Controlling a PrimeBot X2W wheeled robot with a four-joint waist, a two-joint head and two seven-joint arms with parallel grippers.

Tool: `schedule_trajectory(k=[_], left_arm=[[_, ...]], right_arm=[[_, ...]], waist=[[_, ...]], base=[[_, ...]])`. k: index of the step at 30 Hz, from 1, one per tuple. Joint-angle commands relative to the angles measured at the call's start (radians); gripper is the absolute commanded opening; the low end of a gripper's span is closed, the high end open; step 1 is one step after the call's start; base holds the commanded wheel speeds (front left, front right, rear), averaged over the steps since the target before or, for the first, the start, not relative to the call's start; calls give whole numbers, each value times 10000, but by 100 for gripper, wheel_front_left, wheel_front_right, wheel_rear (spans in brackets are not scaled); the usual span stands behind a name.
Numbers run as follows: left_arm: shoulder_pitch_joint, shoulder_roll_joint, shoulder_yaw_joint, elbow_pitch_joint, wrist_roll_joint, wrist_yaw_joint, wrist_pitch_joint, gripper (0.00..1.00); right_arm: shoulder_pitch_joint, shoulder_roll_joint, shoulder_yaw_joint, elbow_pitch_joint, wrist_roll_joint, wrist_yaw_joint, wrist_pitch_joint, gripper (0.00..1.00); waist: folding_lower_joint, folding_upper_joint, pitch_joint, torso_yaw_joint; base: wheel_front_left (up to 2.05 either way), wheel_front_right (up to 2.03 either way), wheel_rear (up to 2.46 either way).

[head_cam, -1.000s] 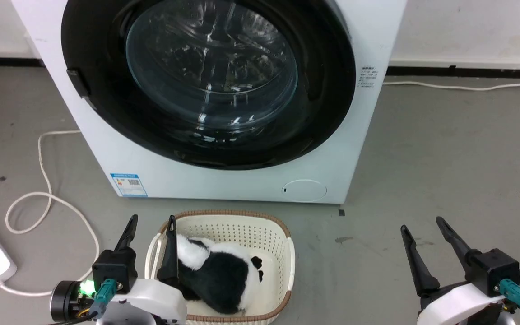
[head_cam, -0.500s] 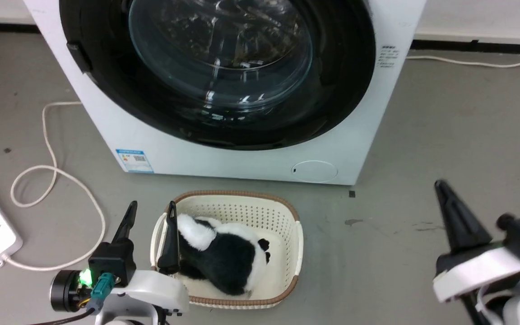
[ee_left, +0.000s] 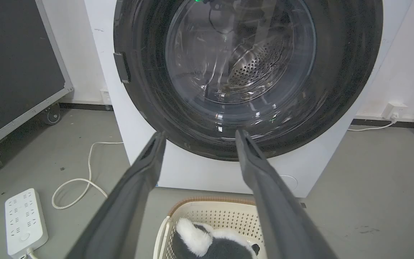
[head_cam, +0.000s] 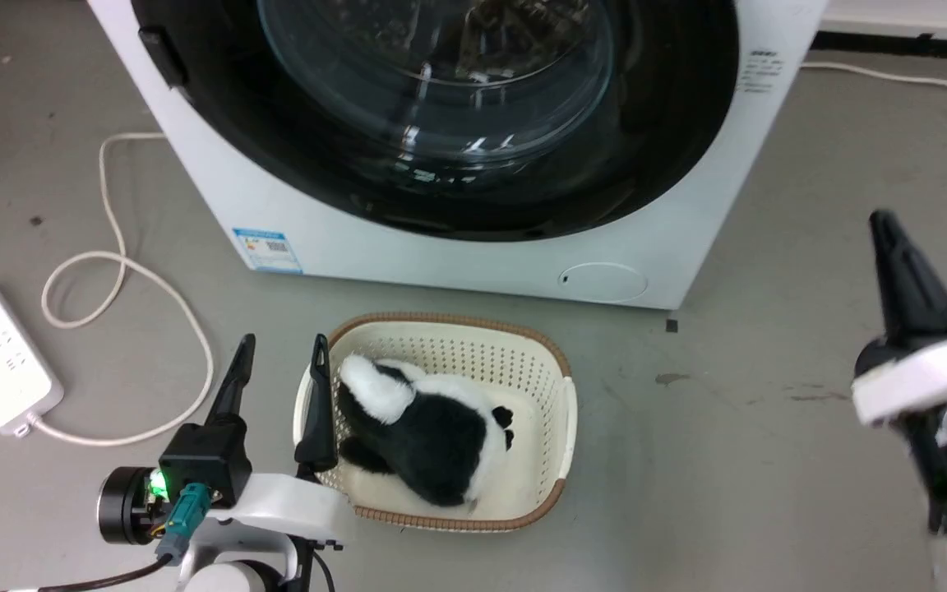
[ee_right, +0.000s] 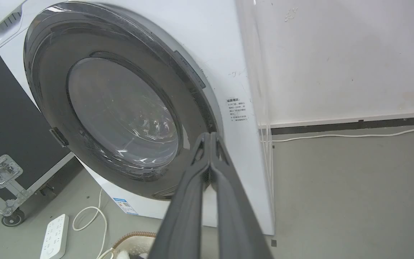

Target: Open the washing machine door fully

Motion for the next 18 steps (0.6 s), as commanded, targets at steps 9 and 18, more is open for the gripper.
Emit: schedule_trajectory(k=[9,18], left_arm=[[-389,10,-270,-204,-269,246,-281,100],[-615,11,-502,-323,-490,447,-469,100]], right_arm=[[-2065,-71,-621,1157,1029,-4,1141,0],[-3979,-7,-1399,2844,1940,-5,2737,0]], waist=[[-1,0,620,448],[-1,0,1132,850]], base=[[0,0,0],[0,0,0]])
